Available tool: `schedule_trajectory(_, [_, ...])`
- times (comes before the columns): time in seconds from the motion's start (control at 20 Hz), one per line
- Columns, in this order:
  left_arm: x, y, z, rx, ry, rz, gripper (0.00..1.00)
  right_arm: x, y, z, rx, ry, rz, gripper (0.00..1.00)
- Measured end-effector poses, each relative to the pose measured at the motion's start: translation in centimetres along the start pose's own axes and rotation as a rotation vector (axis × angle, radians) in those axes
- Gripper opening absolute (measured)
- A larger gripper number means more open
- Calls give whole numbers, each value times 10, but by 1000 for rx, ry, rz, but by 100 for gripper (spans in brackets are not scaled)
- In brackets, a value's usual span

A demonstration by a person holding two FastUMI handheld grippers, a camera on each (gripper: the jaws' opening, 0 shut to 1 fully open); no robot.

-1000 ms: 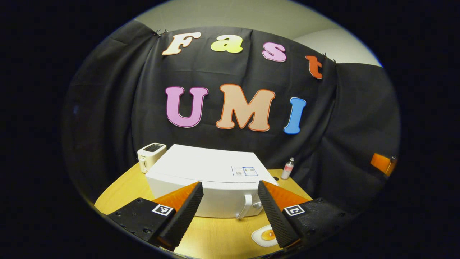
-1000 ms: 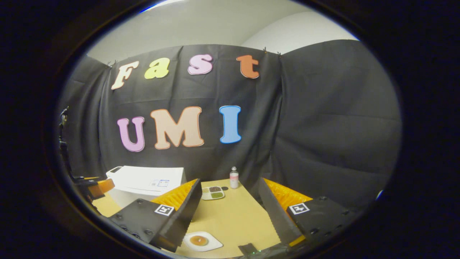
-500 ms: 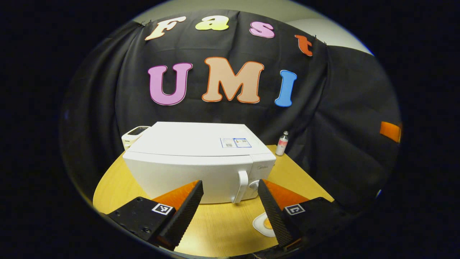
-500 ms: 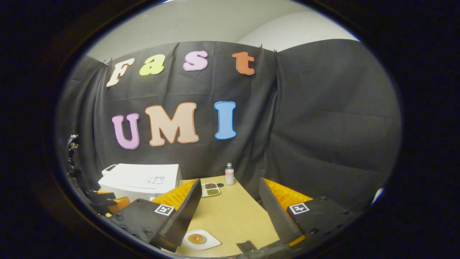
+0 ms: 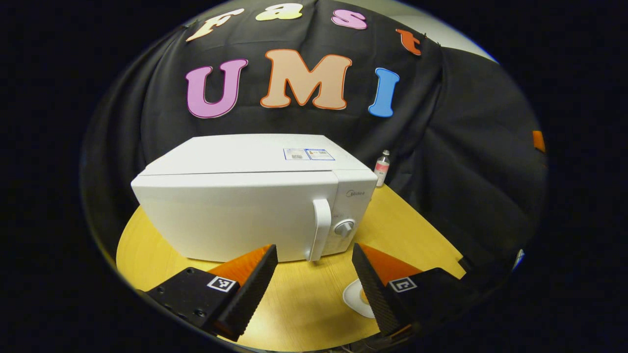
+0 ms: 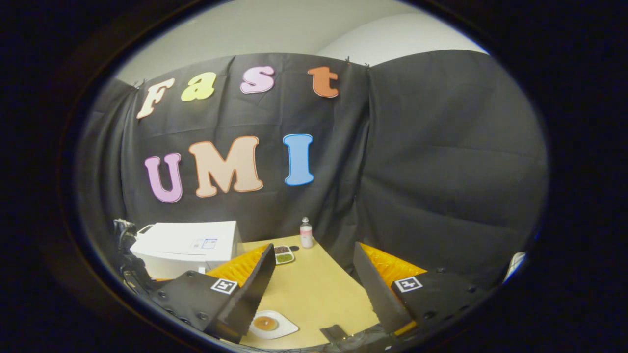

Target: Open the microwave oven with the left hand, put the food in, and close the microwave oven.

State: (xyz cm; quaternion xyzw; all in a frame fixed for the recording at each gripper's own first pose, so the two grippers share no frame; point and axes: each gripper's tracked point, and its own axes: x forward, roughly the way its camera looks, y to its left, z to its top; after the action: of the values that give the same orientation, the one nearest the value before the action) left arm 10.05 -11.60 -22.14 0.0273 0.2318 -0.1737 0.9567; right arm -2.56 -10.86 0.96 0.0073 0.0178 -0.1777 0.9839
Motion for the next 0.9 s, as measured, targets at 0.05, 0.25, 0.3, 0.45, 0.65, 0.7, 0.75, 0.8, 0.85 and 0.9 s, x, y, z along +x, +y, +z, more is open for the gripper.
schedule_trajectory(0.05, [8, -1, -7, -10, 17, -8, 97, -1, -1, -2, 3, 3, -3, 99])
schedule_trajectory(0.25, [42, 2, -21, -19, 61, 6, 96, -6, -15, -12, -3, 23, -35, 100])
schedule_trajectory(0.3, [50, 2, -24, -25, 77, 10, 96, -8, -18, -13, -2, 31, -43, 99])
schedule_trajectory(0.45, [69, 0, -30, -39, 99, 17, 92, -11, -25, -18, 5, 40, -63, 100])
schedule_trajectory(0.65, [87, 0, -32, -4, 109, 42, 84, -12, -38, -30, -5, 66, -94, 100])
schedule_trajectory(0.7, [89, 1, -32, 3, 111, 50, 83, -12, -39, -32, -4, 70, -100, 96])
schedule_trajectory(0.75, [93, 2, -33, 10, 114, 58, 80, -14, -40, -33, -2, 74, -105, 96])
schedule_trajectory(0.8, [95, 5, -33, 20, 114, 73, 79, -15, -41, -35, 1, 78, -108, 96])
schedule_trajectory(0.85, [97, 8, -32, 28, 114, 82, 77, -15, -43, -37, 2, 81, -111, 96])
schedule_trajectory(0.9, [98, 8, -35, 22, 127, 81, 77, -15, -46, -39, 1, 83, -115, 96])
